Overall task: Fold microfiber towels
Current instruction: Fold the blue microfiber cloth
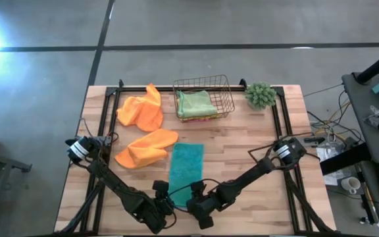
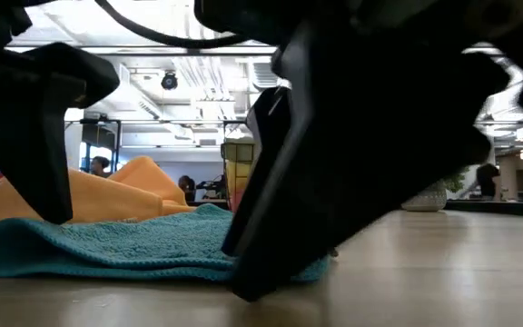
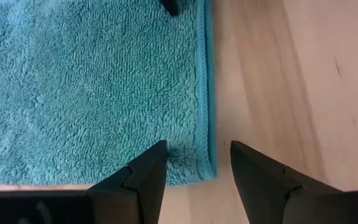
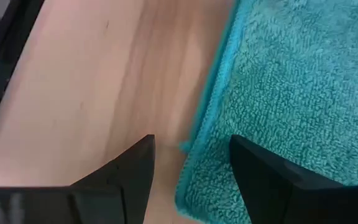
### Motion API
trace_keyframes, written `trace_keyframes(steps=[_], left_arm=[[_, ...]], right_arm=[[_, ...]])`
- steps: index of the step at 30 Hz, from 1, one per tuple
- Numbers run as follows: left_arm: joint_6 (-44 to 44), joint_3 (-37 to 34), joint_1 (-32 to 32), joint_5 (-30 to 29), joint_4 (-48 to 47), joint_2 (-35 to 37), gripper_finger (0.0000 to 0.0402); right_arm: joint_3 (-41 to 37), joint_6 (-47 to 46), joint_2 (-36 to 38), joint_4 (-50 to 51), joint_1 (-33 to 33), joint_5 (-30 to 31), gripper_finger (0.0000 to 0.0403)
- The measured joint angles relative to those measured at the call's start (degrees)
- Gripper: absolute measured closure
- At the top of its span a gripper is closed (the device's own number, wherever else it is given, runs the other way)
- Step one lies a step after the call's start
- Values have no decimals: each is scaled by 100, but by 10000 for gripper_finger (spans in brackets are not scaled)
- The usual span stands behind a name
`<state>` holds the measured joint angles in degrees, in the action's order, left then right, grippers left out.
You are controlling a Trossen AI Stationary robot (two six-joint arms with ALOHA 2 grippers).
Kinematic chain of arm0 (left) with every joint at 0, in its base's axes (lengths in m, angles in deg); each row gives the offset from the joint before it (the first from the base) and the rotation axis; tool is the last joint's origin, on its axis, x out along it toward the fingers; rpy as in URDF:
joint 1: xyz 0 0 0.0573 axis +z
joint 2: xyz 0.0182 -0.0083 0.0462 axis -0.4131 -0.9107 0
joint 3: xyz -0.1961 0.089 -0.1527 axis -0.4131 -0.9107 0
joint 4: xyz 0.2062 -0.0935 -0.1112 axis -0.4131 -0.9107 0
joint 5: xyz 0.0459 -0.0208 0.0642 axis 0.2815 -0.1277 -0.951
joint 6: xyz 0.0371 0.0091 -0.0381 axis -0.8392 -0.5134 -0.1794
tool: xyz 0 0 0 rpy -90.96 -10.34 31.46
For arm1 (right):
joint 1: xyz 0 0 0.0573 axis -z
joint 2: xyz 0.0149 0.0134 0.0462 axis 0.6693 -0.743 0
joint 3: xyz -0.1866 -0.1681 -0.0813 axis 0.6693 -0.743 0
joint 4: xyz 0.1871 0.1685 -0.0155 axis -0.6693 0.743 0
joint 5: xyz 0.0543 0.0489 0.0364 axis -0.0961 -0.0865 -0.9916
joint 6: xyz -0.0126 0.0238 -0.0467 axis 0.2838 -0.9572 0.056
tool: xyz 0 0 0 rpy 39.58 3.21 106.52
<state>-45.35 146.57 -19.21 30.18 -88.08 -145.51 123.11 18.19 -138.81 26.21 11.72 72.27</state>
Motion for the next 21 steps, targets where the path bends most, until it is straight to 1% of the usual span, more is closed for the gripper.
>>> trace_keyframes(steps=[2,5,10,12,15,21], left_arm=[[0,-75,0,0,2,0,240],[-6,-166,0,0,-19,0,240],[1,-467,11,-27,367,28,240],[13,-546,15,-49,489,35,240],[15,-638,57,-53,645,39,240],[9,-809,128,-53,935,39,240]], right_arm=[[25,-165,-24,39,15,197,204],[38,-422,-62,113,55,305,204],[46,-529,-129,220,117,333,205],[49,-638,-162,229,121,368,211],[49,-827,-172,244,152,434,232],[47,-1006,-178,404,316,543,294]])
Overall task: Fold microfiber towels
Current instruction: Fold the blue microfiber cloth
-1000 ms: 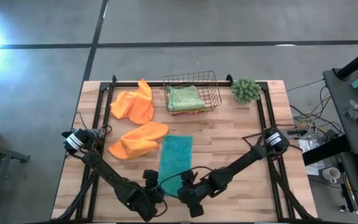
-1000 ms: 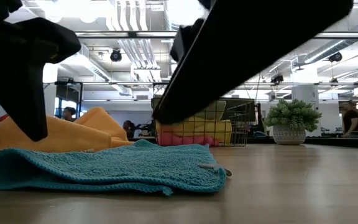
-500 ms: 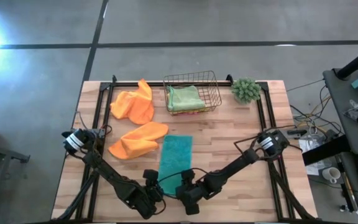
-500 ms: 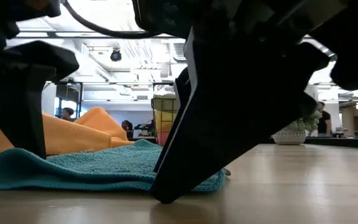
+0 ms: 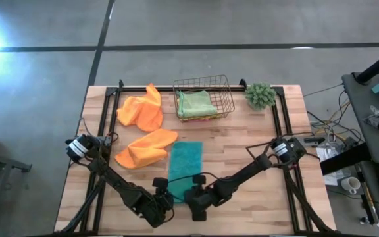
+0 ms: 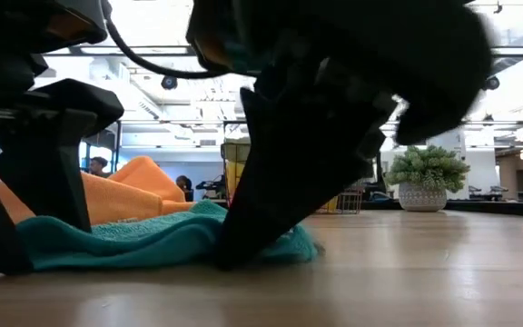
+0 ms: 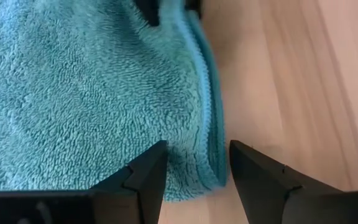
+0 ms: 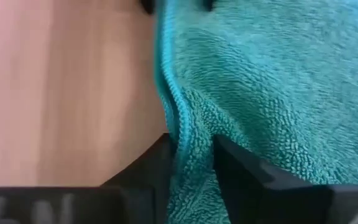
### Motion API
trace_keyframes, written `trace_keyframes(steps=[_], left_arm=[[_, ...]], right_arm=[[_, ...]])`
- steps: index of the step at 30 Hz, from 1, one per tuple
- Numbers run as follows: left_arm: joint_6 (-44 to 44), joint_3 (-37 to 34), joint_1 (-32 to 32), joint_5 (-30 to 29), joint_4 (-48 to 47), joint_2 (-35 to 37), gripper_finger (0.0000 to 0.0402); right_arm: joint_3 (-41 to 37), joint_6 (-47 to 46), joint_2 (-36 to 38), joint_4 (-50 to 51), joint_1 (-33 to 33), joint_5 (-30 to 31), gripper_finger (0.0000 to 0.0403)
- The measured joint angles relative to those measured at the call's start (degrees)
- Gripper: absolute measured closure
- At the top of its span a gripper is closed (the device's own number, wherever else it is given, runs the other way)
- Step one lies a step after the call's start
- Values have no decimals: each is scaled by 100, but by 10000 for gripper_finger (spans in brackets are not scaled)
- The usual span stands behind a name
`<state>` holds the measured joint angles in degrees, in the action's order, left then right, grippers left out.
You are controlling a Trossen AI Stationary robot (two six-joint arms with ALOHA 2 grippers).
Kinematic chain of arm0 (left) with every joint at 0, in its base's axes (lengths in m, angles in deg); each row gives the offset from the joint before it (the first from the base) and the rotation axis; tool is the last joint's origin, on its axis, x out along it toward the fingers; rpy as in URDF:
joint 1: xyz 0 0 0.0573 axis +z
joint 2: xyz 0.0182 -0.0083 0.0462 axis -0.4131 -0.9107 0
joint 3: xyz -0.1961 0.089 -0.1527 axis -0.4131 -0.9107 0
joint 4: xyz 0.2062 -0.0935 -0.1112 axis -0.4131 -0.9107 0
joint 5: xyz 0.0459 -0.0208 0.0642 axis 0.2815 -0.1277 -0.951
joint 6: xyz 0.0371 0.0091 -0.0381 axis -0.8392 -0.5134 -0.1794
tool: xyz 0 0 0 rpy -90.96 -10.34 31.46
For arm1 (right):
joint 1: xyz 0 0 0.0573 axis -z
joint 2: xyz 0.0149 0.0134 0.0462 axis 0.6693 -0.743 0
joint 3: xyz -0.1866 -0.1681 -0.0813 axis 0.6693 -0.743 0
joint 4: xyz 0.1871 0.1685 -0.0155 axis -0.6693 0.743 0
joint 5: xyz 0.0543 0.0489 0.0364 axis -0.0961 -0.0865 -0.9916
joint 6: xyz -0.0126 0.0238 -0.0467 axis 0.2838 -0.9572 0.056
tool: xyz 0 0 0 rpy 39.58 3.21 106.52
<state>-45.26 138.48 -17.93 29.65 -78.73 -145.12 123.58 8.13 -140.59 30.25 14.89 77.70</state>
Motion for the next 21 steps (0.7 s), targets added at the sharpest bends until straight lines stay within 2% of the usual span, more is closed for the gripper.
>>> trace_keyframes(steps=[4,8,11,16,21], left_arm=[[2,-47,-1,11,30,-7,258],[-4,-19,-3,34,-22,10,297],[-23,61,-1,46,-109,52,332],[-22,170,3,240,-179,268,389],[-14,407,-1,717,-125,532,394]], right_arm=[[-13,-227,7,144,52,55,338],[119,-165,60,240,46,14,384],[300,-150,70,389,22,-54,392],[801,-297,83,1233,-72,-137,393],[1281,-692,87,1764,-159,-680,394]])
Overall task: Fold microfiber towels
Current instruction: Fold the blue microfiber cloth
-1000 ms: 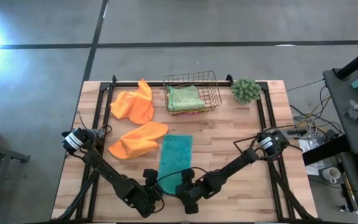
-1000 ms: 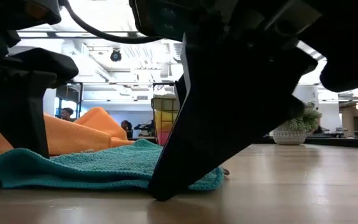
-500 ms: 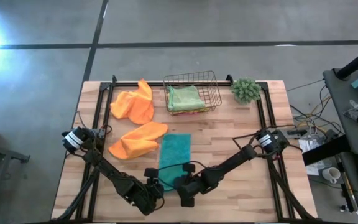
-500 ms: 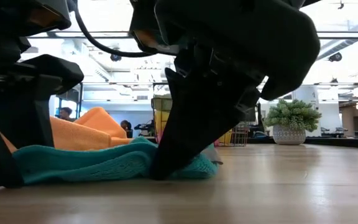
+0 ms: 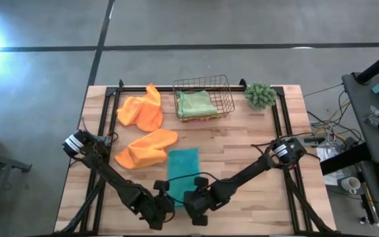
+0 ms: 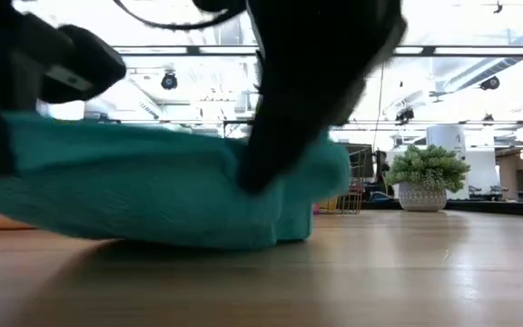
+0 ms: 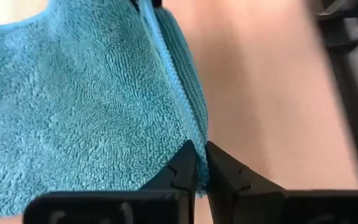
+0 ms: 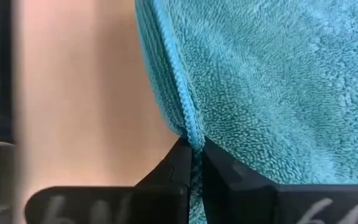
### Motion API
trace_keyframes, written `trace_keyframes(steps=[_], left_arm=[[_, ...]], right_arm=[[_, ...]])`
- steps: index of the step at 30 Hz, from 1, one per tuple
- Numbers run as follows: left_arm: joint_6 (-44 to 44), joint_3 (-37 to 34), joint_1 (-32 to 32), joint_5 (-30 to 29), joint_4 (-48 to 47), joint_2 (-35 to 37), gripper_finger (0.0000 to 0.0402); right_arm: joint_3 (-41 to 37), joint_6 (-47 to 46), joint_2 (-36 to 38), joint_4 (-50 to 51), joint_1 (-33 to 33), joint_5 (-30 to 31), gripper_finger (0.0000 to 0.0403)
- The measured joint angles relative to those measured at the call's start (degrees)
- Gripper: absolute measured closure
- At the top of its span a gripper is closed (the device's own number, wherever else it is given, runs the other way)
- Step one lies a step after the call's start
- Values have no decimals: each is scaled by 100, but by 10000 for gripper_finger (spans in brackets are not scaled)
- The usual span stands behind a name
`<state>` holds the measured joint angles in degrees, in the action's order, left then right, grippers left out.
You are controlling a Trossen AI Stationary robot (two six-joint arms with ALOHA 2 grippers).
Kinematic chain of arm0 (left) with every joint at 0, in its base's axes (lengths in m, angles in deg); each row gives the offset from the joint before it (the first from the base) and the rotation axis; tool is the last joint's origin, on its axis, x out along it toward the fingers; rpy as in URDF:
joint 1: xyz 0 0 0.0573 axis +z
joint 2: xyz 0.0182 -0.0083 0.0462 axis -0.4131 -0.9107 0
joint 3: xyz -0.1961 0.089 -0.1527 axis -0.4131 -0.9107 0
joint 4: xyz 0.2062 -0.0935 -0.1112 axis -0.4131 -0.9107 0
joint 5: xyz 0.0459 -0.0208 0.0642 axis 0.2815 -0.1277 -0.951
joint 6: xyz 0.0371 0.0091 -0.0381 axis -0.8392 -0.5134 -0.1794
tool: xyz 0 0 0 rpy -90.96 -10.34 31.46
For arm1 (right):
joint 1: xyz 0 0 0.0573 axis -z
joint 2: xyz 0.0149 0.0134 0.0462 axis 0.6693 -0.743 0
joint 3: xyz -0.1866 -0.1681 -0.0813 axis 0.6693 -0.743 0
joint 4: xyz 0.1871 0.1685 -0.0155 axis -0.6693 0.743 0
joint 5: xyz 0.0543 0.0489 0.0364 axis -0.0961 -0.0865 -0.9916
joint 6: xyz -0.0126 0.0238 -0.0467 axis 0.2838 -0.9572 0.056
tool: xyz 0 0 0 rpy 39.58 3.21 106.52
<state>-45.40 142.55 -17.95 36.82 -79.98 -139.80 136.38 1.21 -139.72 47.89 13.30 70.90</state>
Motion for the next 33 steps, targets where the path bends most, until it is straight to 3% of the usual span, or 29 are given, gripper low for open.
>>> trace_keyframes(steps=[7,15,22,33], left_arm=[[186,462,-14,486,-382,151,394],[353,1174,-88,965,-1120,148,394],[345,1814,-109,1000,-1347,148,394],[345,1640,320,496,-2157,148,393]], right_arm=[[623,-768,4,95,-178,-560,394],[1337,-1365,13,556,-419,-644,394],[1315,-1978,-7,619,-598,-640,394],[1266,-1941,15,1743,-421,198,394]])
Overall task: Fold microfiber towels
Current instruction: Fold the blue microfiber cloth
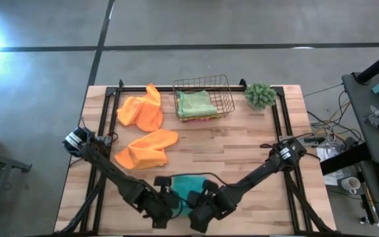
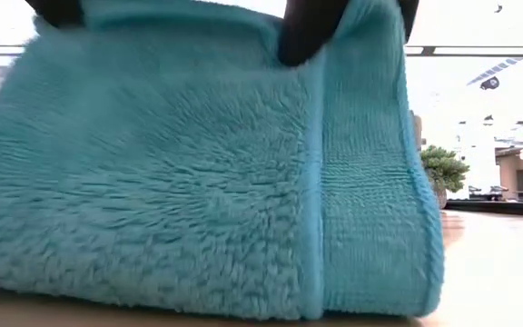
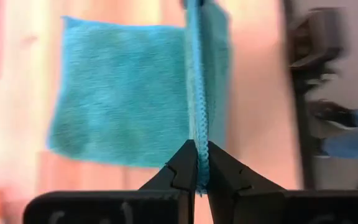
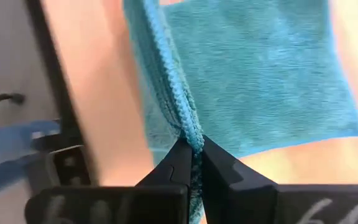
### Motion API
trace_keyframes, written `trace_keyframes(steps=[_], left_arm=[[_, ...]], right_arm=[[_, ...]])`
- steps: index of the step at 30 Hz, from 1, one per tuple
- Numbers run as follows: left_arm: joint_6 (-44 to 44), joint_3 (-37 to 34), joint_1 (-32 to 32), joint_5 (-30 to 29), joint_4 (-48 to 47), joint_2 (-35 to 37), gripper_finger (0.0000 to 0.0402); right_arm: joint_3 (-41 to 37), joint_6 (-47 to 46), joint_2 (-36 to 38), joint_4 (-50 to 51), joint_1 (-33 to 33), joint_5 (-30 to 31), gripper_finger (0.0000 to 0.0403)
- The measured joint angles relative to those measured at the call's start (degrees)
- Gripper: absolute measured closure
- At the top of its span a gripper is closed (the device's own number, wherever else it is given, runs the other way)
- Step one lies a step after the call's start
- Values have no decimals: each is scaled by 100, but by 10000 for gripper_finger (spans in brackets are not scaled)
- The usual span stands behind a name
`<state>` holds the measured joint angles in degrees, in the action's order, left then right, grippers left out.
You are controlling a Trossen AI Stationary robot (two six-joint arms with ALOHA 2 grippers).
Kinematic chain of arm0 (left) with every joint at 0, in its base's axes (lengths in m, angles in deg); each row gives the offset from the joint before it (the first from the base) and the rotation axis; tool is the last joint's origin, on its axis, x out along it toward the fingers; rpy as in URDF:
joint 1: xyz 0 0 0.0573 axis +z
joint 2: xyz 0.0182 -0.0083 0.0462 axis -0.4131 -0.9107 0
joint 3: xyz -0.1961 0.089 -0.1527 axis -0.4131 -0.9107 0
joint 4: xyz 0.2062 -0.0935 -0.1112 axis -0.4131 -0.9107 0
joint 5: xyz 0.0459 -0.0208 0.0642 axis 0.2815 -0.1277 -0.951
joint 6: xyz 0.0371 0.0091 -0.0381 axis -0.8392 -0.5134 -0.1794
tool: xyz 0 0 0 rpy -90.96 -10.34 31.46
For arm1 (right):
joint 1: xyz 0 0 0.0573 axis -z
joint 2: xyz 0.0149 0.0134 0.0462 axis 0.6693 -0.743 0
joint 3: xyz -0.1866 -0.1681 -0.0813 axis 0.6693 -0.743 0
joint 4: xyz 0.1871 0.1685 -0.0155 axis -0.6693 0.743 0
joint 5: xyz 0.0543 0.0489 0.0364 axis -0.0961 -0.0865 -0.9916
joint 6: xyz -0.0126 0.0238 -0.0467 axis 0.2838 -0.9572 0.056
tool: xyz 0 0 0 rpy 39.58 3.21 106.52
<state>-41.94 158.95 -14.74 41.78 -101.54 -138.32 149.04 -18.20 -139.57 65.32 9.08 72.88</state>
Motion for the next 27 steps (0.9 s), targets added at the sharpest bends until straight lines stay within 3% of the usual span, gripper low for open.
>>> trace_keyframes(steps=[10,22,27], left_arm=[[-1,-307,606,-426,-441,0,393],[-175,-982,930,-384,-665,4,393],[-347,-987,943,-455,-523,10,393]], right_arm=[[-159,473,0,643,447,640,394],[-705,706,0,656,792,581,392],[-768,798,0,499,836,403,361]])
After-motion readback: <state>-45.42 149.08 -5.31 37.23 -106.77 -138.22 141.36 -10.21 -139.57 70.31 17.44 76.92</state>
